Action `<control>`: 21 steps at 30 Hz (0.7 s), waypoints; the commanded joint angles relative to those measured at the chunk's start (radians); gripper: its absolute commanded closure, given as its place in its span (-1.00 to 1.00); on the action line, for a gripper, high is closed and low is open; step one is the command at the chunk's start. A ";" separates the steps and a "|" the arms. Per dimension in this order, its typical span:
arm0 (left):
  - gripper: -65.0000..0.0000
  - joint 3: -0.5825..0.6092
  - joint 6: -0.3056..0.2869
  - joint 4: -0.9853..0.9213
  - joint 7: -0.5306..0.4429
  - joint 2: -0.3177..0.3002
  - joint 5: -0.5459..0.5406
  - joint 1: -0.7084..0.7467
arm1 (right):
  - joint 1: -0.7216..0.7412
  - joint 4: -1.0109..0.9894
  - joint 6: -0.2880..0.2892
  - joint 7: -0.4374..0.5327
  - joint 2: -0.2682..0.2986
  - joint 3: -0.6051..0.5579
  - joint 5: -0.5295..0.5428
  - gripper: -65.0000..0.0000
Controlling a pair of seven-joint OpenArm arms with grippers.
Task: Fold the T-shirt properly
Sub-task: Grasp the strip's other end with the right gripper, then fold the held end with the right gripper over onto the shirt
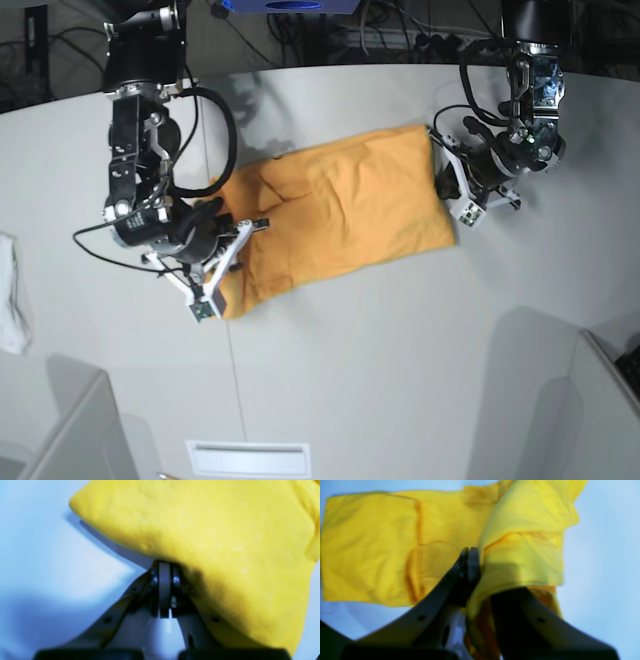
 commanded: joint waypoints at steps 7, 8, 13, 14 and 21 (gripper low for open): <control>1.00 -0.004 -0.008 0.017 0.009 -0.010 0.005 -0.002 | 0.010 0.040 -0.076 0.023 -0.016 -0.102 0.011 1.00; 1.00 -0.004 -0.008 0.017 0.009 -0.010 0.005 -0.002 | 0.000 0.043 -0.077 0.025 -0.025 -0.109 0.011 1.00; 1.00 -0.004 -0.008 0.016 0.009 -0.010 0.005 -0.004 | -0.042 0.104 -0.077 0.052 -0.045 -0.161 0.011 1.00; 1.00 -0.004 -0.008 0.013 0.009 -0.010 0.005 -0.005 | -0.045 0.104 -0.077 0.051 -0.054 -0.172 0.011 1.00; 1.00 0.001 -0.008 0.010 0.009 -0.010 0.005 -0.013 | -0.045 0.098 -0.077 0.052 -0.115 -0.195 0.009 1.00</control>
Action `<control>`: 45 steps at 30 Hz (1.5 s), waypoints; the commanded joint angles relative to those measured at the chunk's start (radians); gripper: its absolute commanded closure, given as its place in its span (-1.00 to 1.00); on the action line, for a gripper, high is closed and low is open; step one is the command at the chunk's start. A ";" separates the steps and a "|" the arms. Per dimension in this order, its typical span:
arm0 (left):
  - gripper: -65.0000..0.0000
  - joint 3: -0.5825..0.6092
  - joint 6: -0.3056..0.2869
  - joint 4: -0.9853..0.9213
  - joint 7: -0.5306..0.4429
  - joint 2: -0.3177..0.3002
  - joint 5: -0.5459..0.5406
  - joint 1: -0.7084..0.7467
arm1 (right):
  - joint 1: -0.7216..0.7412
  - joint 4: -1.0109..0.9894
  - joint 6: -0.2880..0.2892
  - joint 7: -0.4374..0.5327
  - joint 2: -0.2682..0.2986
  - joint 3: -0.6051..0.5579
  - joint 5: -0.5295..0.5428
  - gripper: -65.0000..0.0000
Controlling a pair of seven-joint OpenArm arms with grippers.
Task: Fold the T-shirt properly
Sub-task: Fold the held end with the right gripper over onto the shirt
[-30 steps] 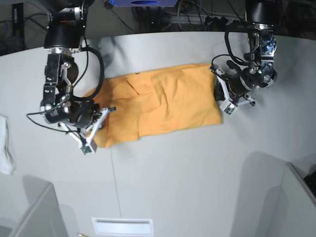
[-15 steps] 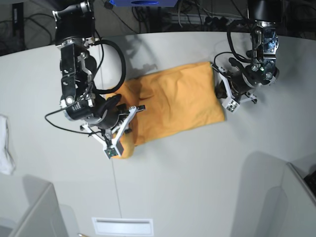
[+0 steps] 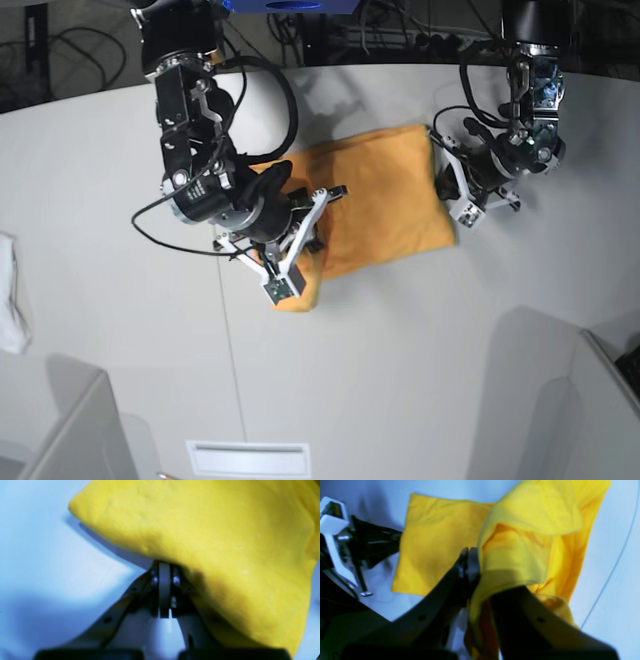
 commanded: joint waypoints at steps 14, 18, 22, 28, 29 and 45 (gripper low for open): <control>1.00 0.003 -0.008 0.010 0.005 -0.002 0.001 -0.044 | 0.026 -0.042 -0.083 0.126 -0.023 -0.192 0.014 1.00; 1.00 0.003 -0.008 0.003 0.005 -0.002 0.001 -0.041 | 0.020 -0.044 -0.087 0.136 -0.040 -0.193 0.015 1.00; 1.00 0.001 -0.008 0.004 0.005 -0.002 0.001 -0.035 | 0.021 -0.057 -0.087 0.136 -0.054 -0.198 0.017 1.00; 1.00 -0.002 -0.008 0.007 0.005 -0.003 0.001 -0.033 | 0.024 -0.077 -0.087 0.139 -0.065 -0.290 0.014 1.00; 1.00 -0.002 -0.008 0.009 0.005 -0.003 0.001 -0.033 | 0.027 -0.113 -0.087 0.151 -0.065 -0.291 0.014 1.00; 1.00 -0.215 -0.008 0.105 0.005 -0.008 -0.008 0.113 | 0.021 -0.255 -0.089 0.254 -0.060 -0.293 0.014 1.00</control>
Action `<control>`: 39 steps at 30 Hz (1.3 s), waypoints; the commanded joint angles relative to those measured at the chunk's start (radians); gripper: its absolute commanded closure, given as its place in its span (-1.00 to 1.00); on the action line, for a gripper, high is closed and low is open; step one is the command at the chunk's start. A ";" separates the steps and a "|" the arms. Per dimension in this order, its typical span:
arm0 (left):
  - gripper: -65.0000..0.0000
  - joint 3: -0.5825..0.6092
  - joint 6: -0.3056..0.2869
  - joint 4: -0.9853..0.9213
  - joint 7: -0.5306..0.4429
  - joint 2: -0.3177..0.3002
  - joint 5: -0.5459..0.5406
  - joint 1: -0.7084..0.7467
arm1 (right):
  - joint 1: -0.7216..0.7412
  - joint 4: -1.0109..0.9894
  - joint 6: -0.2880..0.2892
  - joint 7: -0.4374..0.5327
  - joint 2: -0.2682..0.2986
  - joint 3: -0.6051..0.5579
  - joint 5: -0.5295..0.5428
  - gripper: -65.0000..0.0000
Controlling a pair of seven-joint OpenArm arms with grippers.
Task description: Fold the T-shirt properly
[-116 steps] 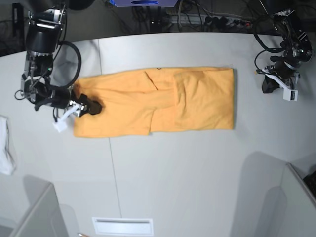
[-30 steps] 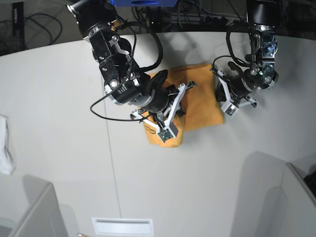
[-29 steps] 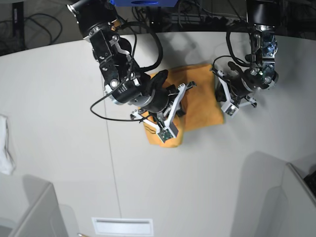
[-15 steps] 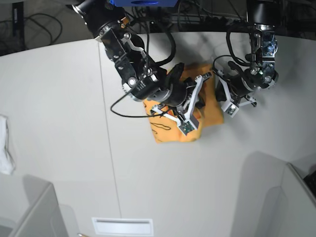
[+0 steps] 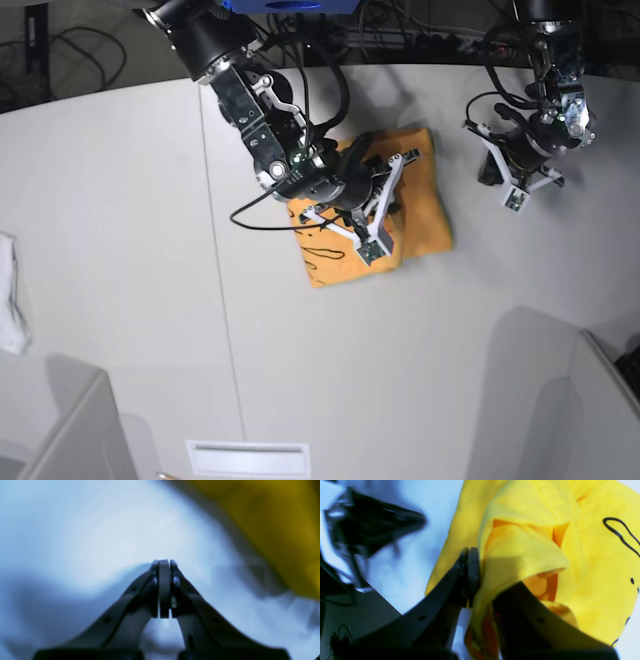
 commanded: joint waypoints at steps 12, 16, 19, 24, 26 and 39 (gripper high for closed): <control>1.00 -0.210 -0.009 0.115 -0.020 -0.005 -0.024 0.099 | 0.017 0.018 0.000 0.031 -0.021 -0.001 0.014 -0.37; 1.00 -0.304 -0.009 0.107 0.043 -0.009 -0.170 0.102 | 0.040 -0.060 0.000 0.084 -0.033 -0.001 0.016 -0.37; 1.00 -0.436 -0.009 0.110 0.140 -0.011 -0.315 0.094 | 0.053 -0.117 0.000 0.089 -0.041 -0.003 0.069 -0.37; 1.00 -0.533 -0.009 0.121 0.185 -0.041 -0.361 0.094 | 0.094 -0.149 0.000 0.090 -0.043 -0.006 0.240 -0.37; 1.00 -0.536 -0.009 0.121 0.185 -0.044 -0.361 0.098 | 0.103 -0.154 0.000 0.090 -0.043 -0.015 0.272 -0.37; 1.00 -0.545 -0.009 0.117 0.181 -0.043 -0.361 0.094 | 0.298 -0.103 0.000 0.221 -0.007 -0.253 0.412 -0.30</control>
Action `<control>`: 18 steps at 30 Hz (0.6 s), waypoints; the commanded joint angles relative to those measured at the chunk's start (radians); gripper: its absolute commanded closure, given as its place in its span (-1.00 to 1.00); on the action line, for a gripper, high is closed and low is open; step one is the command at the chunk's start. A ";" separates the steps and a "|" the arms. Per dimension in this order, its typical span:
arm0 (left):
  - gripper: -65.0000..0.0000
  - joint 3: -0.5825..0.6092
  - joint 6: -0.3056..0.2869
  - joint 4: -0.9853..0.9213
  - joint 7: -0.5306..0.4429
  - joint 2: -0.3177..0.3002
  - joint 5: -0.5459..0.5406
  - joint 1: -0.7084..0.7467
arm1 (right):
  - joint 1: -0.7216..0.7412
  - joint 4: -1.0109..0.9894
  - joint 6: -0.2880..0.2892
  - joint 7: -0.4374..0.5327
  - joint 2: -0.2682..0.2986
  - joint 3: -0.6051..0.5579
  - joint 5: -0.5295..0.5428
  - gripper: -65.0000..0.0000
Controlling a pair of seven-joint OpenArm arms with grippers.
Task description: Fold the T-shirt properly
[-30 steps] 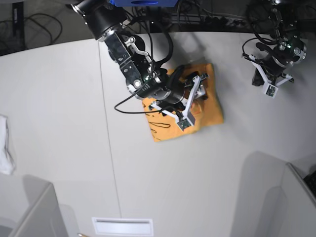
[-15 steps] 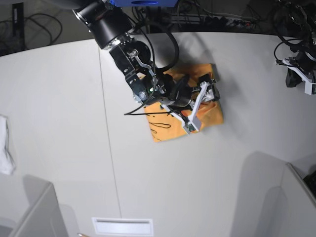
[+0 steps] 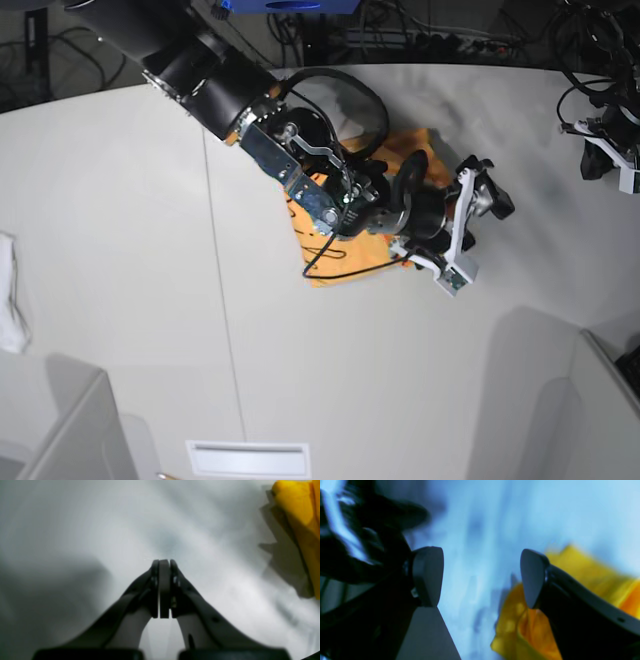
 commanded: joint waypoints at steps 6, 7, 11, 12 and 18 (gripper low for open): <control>1.00 -0.153 -0.008 0.002 -0.016 -0.019 -0.018 0.005 | -0.043 0.154 0.007 -0.082 0.110 0.180 0.007 0.91; 1.00 -0.173 -0.008 0.005 -0.016 -0.019 -0.018 0.008 | -0.065 0.165 0.007 -0.092 0.127 0.215 0.007 1.00; 1.00 -0.239 -0.008 0.005 -0.016 -0.019 -0.018 0.009 | -0.121 0.163 0.007 -0.099 0.182 0.307 0.004 1.00; 1.00 -0.248 -0.008 0.005 -0.016 -0.019 -0.018 0.009 | -0.128 0.161 0.007 -0.099 0.202 0.313 0.004 1.00; 1.00 -0.248 -0.008 0.005 -0.016 -0.019 -0.016 0.011 | -0.184 0.161 0.007 -0.115 0.245 0.310 0.004 1.00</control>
